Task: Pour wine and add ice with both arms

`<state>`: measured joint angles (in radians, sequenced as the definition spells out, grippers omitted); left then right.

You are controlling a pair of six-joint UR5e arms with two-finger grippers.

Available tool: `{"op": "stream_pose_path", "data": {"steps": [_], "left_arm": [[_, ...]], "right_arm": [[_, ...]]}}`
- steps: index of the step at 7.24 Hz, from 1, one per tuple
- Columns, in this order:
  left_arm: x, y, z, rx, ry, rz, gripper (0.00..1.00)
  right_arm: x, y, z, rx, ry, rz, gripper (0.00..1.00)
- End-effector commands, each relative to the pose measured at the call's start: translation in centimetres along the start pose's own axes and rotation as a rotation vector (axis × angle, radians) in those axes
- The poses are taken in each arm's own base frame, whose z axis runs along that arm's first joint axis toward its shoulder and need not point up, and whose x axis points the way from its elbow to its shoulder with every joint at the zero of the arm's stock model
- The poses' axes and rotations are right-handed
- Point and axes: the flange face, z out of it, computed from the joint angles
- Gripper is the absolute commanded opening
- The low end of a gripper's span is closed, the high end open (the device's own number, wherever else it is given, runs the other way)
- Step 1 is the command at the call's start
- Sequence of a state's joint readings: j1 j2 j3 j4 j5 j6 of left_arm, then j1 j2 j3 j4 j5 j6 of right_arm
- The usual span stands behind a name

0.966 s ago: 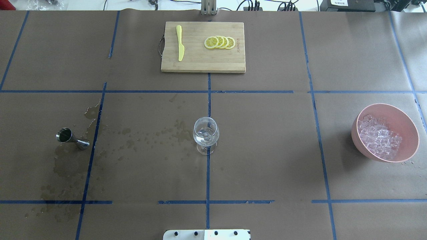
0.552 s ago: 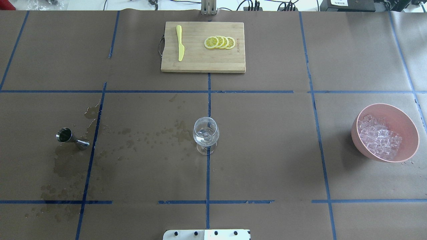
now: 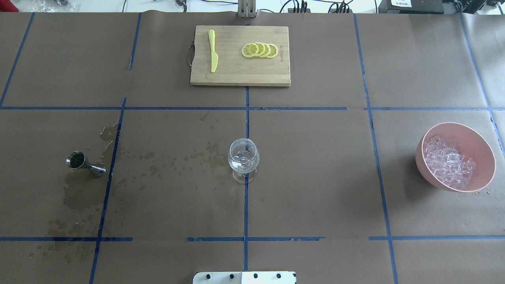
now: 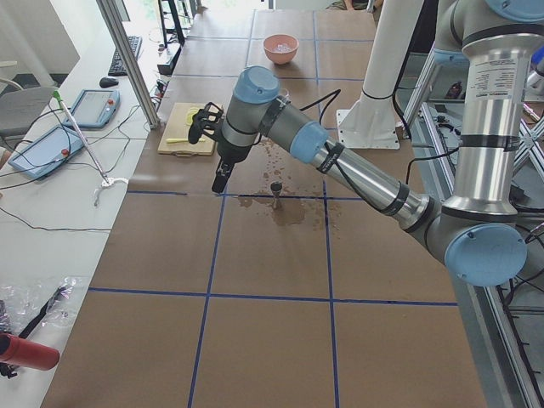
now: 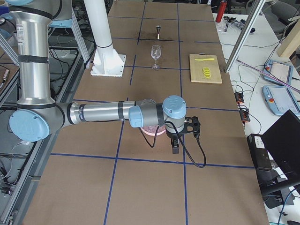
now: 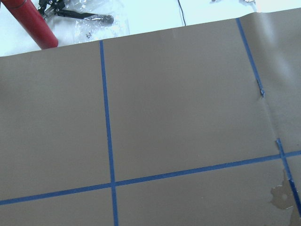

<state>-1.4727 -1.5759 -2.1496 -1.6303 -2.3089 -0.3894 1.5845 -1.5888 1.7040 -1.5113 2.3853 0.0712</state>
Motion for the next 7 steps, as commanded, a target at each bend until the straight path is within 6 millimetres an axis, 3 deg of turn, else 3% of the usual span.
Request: {"op": "stream_pose_path", "data": {"steps": [1,3,5,7], "left_arm": [[5.9,5.3,-1.3,0.023,0.019,-0.033,1.00],[4.8,12.6,-0.2,0.142,0.101,-0.042,1.00],[6.7,13.7,1.8,0.146,0.095,-0.065,1.00],[9.0,14.5,4.0,0.137,0.076,-0.101,1.00]], "right_arm": [[-0.1,0.1,0.5,-0.006,-0.005,-0.004,1.00],[-1.0,-0.2,1.1,-0.017,-0.006,-0.023,1.00],[-1.6,-0.4,0.8,-0.010,-0.010,0.001,1.00],[-3.5,-0.7,0.0,0.004,-0.021,0.044,1.00]]}}
